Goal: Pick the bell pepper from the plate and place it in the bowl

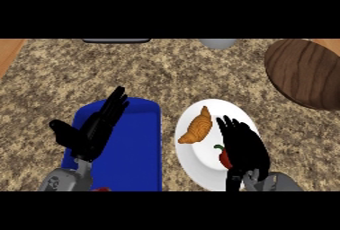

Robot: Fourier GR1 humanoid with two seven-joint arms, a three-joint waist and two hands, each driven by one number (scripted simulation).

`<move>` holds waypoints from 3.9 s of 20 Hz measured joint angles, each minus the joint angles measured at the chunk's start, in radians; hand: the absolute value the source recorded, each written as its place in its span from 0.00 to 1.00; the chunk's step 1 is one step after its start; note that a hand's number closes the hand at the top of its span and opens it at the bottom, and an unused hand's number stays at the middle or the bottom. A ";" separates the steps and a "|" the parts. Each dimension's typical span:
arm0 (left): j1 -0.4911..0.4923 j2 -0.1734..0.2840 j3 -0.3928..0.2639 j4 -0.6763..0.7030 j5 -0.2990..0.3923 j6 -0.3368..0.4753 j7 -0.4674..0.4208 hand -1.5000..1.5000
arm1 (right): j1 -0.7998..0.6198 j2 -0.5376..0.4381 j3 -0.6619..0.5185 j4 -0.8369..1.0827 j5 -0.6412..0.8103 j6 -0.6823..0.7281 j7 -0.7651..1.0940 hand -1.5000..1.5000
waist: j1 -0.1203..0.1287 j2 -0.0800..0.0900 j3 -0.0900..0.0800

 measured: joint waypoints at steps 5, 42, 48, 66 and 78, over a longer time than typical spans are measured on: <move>0.002 -0.024 0.008 -0.016 -0.023 0.001 0.020 0.50 | 0.047 0.033 -0.006 0.022 0.083 -0.003 -0.026 0.00 | -0.001 0.000 0.000; 0.006 -0.089 0.127 -0.024 -0.086 -0.122 0.060 0.50 | -0.047 0.116 -0.308 0.412 0.310 -0.140 -0.452 1.00 | 0.004 -0.004 -0.005; 0.019 -0.107 0.116 -0.028 -0.113 -0.106 0.060 0.50 | -0.057 0.101 -0.335 0.319 0.382 -0.171 -0.381 1.00 | -0.002 -0.003 0.000; 0.005 -0.116 0.132 -0.015 -0.124 -0.119 0.050 0.50 | -0.256 0.047 -0.543 -0.228 0.363 0.094 -0.170 1.00 | -0.002 -0.002 0.001; 0.031 -0.142 0.111 -0.052 -0.149 -0.110 0.069 0.50 | -0.392 -0.070 -0.769 0.083 0.330 -0.069 -0.363 1.00 | 0.007 0.001 0.002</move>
